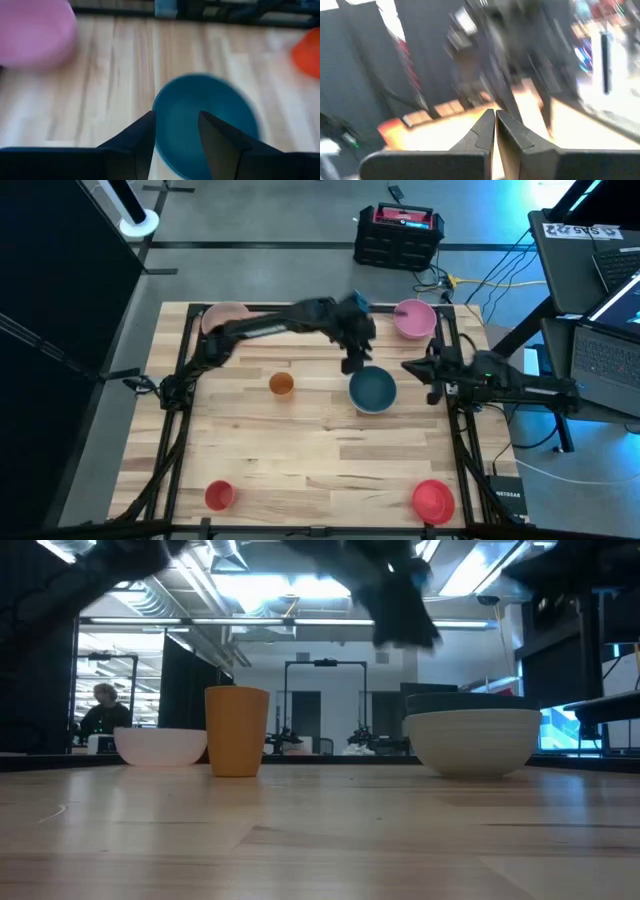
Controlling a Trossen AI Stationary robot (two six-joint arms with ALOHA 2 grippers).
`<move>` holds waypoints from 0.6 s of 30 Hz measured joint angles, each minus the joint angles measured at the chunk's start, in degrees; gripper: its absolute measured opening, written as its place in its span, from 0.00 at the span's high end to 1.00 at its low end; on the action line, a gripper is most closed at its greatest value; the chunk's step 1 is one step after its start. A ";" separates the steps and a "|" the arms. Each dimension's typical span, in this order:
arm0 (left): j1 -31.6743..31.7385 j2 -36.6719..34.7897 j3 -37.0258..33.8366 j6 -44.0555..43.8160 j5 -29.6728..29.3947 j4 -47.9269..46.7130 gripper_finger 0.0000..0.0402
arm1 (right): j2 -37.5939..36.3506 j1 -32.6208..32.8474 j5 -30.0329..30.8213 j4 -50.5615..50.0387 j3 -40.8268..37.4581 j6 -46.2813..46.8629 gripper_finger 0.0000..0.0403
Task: Nest bowls inside each other
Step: Stack the pink bowl on top of the blue bowl
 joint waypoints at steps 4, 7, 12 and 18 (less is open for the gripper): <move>-0.65 -7.23 -0.12 -0.62 -3.23 -5.24 0.66 | 11.29 -5.65 2.86 -9.35 7.72 -3.96 0.95; -1.32 -11.79 -0.33 -1.20 -6.56 -11.13 0.67 | 19.25 -11.09 4.13 -15.67 13.72 -7.81 0.91; -2.43 -19.41 -0.67 -2.16 -12.11 -20.95 0.67 | 32.52 -20.16 6.26 -26.21 23.73 -14.23 0.84; -3.77 -28.55 -1.08 -3.31 -18.77 -32.73 0.67 | 48.44 -31.05 8.80 -38.85 35.73 -21.93 0.75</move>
